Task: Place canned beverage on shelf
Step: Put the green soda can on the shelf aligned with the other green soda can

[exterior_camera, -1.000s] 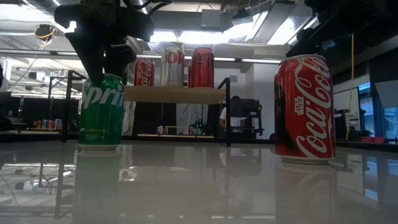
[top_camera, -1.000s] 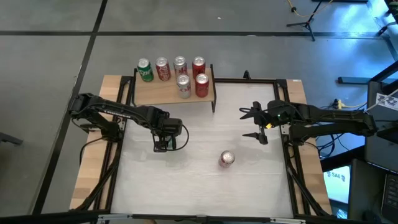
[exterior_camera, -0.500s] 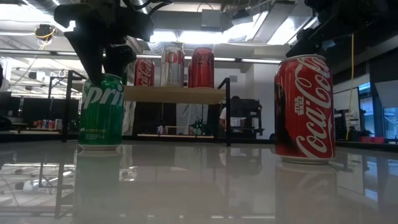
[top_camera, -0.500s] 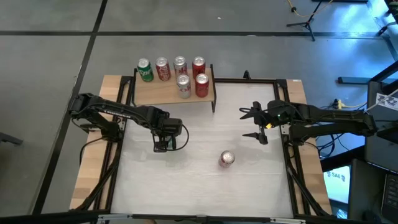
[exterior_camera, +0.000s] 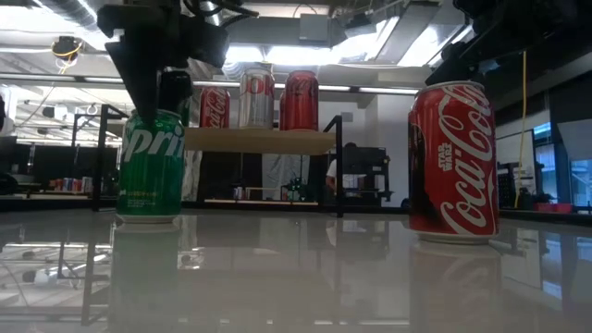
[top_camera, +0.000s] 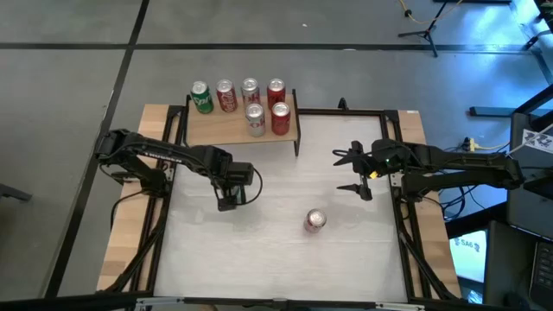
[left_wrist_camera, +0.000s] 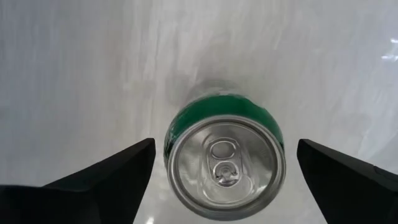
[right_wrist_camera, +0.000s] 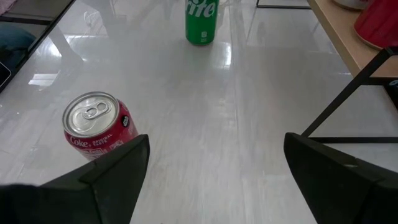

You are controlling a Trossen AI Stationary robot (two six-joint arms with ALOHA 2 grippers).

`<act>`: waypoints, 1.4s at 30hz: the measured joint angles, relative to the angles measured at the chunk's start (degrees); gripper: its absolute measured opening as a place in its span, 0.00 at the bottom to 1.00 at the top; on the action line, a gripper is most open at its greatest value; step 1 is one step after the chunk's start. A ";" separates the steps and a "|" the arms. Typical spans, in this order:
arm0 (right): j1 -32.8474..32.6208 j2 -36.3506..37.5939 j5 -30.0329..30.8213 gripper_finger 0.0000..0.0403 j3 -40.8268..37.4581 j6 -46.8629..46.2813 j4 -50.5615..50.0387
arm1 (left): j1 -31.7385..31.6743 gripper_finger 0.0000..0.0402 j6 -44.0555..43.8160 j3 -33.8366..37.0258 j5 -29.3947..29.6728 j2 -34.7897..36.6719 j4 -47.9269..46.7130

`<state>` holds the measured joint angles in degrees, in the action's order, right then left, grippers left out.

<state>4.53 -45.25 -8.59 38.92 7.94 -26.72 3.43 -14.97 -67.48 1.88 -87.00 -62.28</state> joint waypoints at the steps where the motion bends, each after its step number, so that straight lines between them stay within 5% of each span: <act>1: -0.02 0.00 0.01 0.91 0.00 0.00 0.00 | -0.09 0.94 -0.97 0.00 -0.04 0.00 0.00; 14: 0.00 0.00 0.00 0.91 0.00 -0.20 0.00 | 0.85 0.94 -14.73 0.00 0.16 0.00 -0.02; 42: -0.01 0.00 -0.01 0.91 0.00 -0.20 -0.37 | 3.32 0.94 -16.47 0.00 3.49 0.00 -0.20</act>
<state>4.52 -45.25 -8.60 38.92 7.75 -27.09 6.75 -31.44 -67.48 5.37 -87.00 -62.48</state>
